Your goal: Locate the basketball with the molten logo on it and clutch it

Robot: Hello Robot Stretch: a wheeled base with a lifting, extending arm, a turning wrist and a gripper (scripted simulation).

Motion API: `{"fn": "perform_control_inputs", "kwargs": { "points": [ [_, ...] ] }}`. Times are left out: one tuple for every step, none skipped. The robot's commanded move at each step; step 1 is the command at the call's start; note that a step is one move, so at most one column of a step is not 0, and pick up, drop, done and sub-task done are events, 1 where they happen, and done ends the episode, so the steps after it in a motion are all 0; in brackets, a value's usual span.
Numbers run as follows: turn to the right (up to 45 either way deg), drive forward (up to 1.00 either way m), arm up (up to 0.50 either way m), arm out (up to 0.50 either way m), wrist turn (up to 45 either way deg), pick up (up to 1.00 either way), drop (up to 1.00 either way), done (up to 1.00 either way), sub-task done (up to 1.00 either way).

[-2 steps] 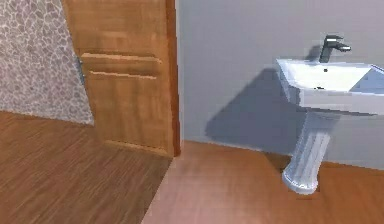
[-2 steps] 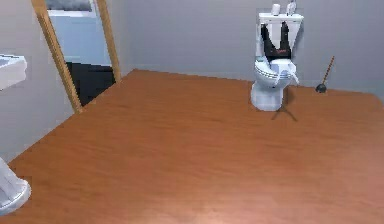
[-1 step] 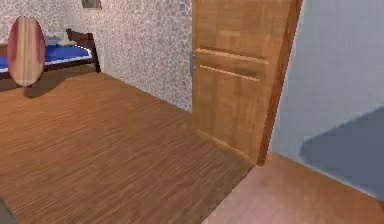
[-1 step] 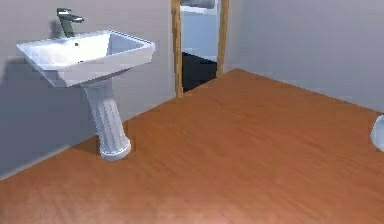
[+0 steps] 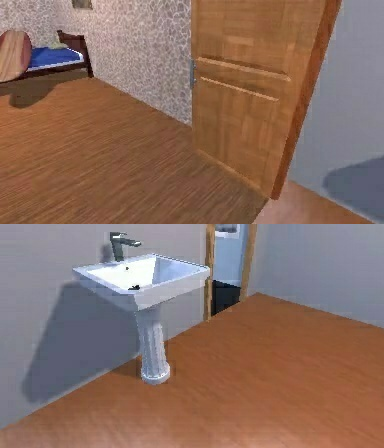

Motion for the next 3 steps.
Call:
{"fn": "perform_control_inputs", "kwargs": {
  "points": [
    [-33.0, 0.0, 0.0, 0.0, 0.0, 0.0, 0.0, 0.0, 0.0],
    [0.0, 1.0, 0.0, 0.0, 0.0, 0.0, 0.0, 0.0, 0.0],
    [-3.0, 0.0, 0.0, 0.0, 0.0, 0.0, 0.0, 0.0, 0.0]
  ]
}}
